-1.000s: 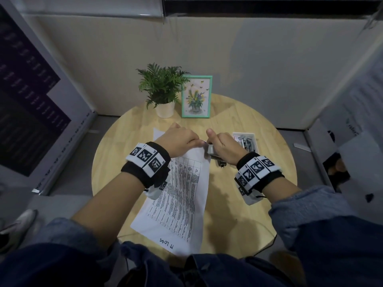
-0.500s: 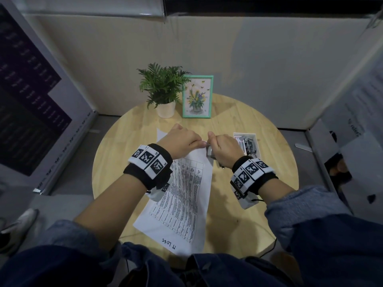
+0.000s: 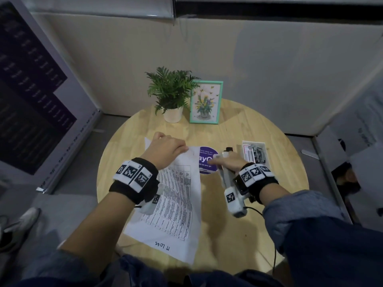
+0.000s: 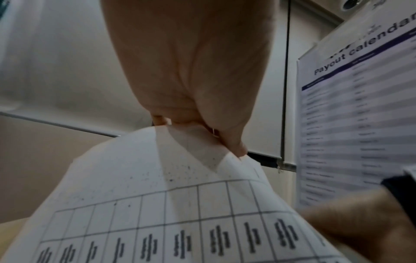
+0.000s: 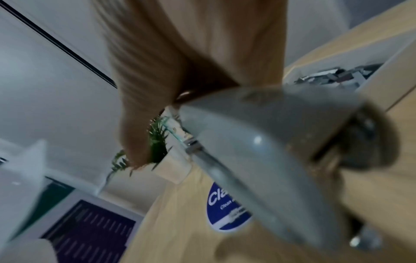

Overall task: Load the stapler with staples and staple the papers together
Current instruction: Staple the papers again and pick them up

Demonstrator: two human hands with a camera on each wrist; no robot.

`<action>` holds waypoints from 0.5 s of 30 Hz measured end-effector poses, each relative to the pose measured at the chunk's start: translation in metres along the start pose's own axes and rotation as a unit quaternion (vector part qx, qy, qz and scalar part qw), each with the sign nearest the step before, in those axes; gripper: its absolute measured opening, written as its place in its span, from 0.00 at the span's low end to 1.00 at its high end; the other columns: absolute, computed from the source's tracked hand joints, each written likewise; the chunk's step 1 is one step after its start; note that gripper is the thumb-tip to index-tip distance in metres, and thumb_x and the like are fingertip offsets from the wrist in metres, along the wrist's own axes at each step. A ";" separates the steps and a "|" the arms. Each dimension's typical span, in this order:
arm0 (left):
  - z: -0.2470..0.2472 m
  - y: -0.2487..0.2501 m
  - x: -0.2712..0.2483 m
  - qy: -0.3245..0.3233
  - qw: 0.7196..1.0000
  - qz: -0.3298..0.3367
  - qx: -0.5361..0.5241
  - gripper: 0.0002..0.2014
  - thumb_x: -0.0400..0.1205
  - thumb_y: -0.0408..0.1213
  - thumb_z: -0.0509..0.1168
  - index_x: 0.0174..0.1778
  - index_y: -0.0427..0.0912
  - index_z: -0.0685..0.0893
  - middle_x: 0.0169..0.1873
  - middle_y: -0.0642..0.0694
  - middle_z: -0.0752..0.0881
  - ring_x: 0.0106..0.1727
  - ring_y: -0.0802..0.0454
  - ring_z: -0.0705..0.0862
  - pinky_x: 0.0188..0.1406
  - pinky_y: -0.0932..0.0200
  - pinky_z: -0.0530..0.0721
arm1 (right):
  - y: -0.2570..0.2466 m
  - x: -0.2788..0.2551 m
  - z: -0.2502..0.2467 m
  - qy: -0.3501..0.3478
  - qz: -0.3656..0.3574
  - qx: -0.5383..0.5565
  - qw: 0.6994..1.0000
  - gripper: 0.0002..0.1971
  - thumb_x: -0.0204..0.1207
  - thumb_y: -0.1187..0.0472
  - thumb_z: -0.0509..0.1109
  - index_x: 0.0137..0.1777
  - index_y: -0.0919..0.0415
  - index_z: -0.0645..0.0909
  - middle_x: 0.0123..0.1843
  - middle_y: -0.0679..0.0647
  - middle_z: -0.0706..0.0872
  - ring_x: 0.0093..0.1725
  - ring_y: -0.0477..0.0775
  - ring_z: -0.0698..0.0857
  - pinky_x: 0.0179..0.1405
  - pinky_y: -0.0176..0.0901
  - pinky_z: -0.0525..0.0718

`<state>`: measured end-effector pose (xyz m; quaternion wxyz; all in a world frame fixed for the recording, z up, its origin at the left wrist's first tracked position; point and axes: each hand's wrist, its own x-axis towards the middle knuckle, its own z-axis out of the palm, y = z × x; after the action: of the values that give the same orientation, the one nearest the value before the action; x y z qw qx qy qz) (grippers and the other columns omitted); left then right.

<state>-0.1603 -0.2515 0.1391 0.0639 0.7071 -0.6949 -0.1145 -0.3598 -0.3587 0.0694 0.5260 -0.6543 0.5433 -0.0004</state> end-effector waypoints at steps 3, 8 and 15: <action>-0.002 -0.017 -0.004 0.021 0.999 -0.021 -0.019 0.15 0.86 0.48 0.51 0.38 0.49 0.78 0.31 0.54 0.79 0.41 0.50 0.76 0.65 0.50 0.61 | -0.004 0.021 0.022 0.070 0.018 -0.045 0.996 0.16 0.66 0.60 0.78 0.50 0.67 0.80 0.47 0.60 0.84 0.49 0.60 0.85 0.43 0.42 0.81; -0.008 -0.040 -0.006 0.039 0.998 -0.036 -0.041 0.14 0.86 0.48 0.52 0.36 0.51 0.75 0.25 0.57 0.72 0.39 0.52 0.74 0.60 0.55 0.59 | -0.021 0.057 0.041 0.133 0.045 -0.168 0.976 0.23 0.72 0.58 0.75 0.61 0.71 0.76 0.61 0.66 0.84 0.59 0.65 0.84 0.48 0.48 0.81; -0.018 -0.061 0.002 0.043 0.997 -0.032 -0.055 0.14 0.86 0.47 0.52 0.35 0.51 0.74 0.24 0.57 0.72 0.37 0.51 0.74 0.60 0.55 0.59 | -0.013 0.089 0.045 0.128 0.074 -0.271 0.951 0.17 0.75 0.57 0.71 0.57 0.70 0.80 0.56 0.64 0.88 0.55 0.63 0.87 0.48 0.49 0.85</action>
<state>-0.0973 -0.2527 0.1408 0.1286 0.7283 -0.6616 -0.1237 -0.2887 -0.3929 0.0081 0.2534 -0.7250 0.6323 0.1024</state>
